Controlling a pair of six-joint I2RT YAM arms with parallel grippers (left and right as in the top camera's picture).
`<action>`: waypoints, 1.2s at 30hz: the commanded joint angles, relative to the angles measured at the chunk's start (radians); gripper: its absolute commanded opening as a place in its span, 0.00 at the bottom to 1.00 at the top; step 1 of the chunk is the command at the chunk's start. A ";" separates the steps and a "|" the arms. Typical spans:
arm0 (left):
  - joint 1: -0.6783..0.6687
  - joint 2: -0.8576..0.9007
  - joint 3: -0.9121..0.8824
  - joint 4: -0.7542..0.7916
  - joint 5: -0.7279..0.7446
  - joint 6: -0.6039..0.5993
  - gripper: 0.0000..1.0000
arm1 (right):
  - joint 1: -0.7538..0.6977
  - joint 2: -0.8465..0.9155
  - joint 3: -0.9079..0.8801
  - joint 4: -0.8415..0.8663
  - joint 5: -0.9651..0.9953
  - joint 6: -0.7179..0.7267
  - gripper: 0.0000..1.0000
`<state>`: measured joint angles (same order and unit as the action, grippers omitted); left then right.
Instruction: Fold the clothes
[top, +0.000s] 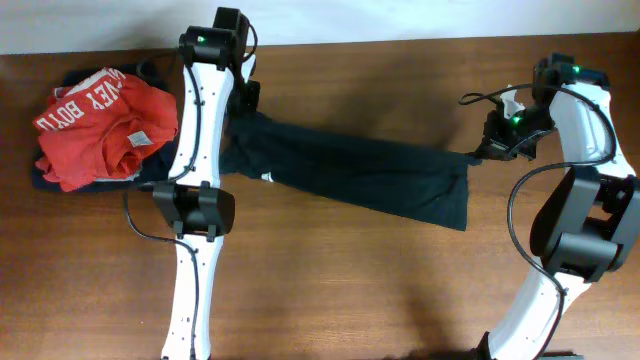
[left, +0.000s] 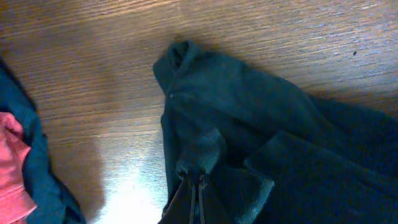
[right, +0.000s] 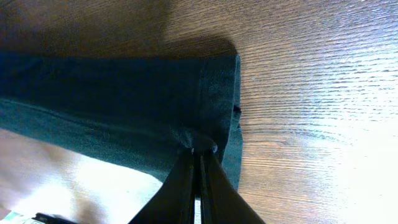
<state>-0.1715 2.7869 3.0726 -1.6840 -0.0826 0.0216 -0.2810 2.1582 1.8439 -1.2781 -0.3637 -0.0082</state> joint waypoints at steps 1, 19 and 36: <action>-0.006 0.030 0.019 -0.004 0.044 -0.006 0.01 | -0.007 -0.026 0.005 0.002 0.028 -0.014 0.04; -0.047 0.031 -0.172 -0.004 -0.017 -0.006 0.01 | -0.007 -0.025 0.005 -0.043 0.045 -0.014 0.04; 0.031 0.031 -0.174 -0.004 -0.019 -0.006 0.08 | -0.007 -0.025 -0.159 -0.027 0.061 0.006 0.04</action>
<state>-0.1406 2.8002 2.9063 -1.6859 -0.0837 0.0219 -0.2810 2.1555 1.7073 -1.3113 -0.3191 -0.0040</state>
